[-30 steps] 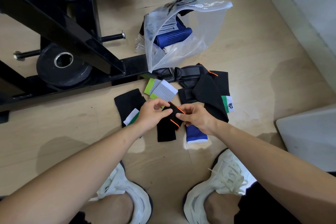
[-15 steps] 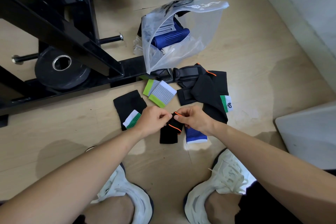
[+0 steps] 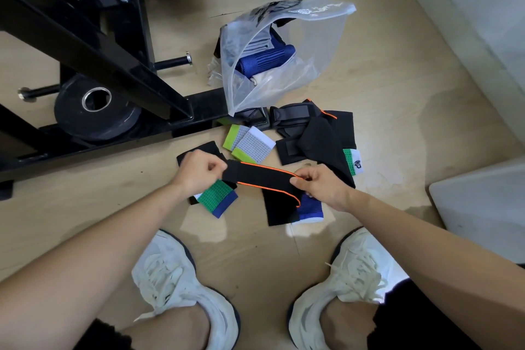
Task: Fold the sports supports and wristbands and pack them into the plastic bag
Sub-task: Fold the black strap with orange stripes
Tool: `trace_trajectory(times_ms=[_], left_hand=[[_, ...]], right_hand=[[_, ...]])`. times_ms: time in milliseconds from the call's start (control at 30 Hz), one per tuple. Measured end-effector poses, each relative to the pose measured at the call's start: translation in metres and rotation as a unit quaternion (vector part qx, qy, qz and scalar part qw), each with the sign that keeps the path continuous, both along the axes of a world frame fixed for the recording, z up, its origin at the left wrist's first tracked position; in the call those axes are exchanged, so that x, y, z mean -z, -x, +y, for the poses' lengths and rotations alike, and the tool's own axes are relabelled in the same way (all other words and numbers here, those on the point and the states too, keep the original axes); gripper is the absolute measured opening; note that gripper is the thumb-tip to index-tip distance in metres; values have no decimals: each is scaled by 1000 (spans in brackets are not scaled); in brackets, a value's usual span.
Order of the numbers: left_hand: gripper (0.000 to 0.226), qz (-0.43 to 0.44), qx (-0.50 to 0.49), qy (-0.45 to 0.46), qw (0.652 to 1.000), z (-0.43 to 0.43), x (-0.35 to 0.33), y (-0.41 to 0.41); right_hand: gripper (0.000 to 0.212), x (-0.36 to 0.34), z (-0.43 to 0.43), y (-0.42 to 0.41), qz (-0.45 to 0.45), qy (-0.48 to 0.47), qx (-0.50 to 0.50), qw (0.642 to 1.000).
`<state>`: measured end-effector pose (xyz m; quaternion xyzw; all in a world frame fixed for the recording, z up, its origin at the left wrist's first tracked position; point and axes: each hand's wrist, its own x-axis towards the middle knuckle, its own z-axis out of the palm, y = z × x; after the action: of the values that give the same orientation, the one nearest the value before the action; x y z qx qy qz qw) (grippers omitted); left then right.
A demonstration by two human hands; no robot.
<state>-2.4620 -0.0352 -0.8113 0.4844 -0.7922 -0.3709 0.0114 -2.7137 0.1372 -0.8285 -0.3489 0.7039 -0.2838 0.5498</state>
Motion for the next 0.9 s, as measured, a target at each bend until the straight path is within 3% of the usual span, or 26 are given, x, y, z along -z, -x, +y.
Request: trace_trajectory(times_ms=[167,333,467,567,700,900], left_hand=[[21,5,-4,-56,998,16,-3,15],[18,-38,1,-99,994,21,-3,6],[16,-103,33,-63,992,20,-2,1],[20,-134,14,-27,990,22,-1,-4],[28,-147,-19,-7,989,22,2,-16],[20,-85,-88,-42,992,20,6,-36]], right_hand=[[21,-1,-9,-11,41,-6,-24,999],[21,1,-4,6,163,-27,-163,973],[17,2,-5,3,135,-6,-152,979],[57,5,-11,-1,99,-18,-109,989],[72,18,-26,-5,143,-20,-175,974],[53,38,-41,-27,278,7,-222,934]])
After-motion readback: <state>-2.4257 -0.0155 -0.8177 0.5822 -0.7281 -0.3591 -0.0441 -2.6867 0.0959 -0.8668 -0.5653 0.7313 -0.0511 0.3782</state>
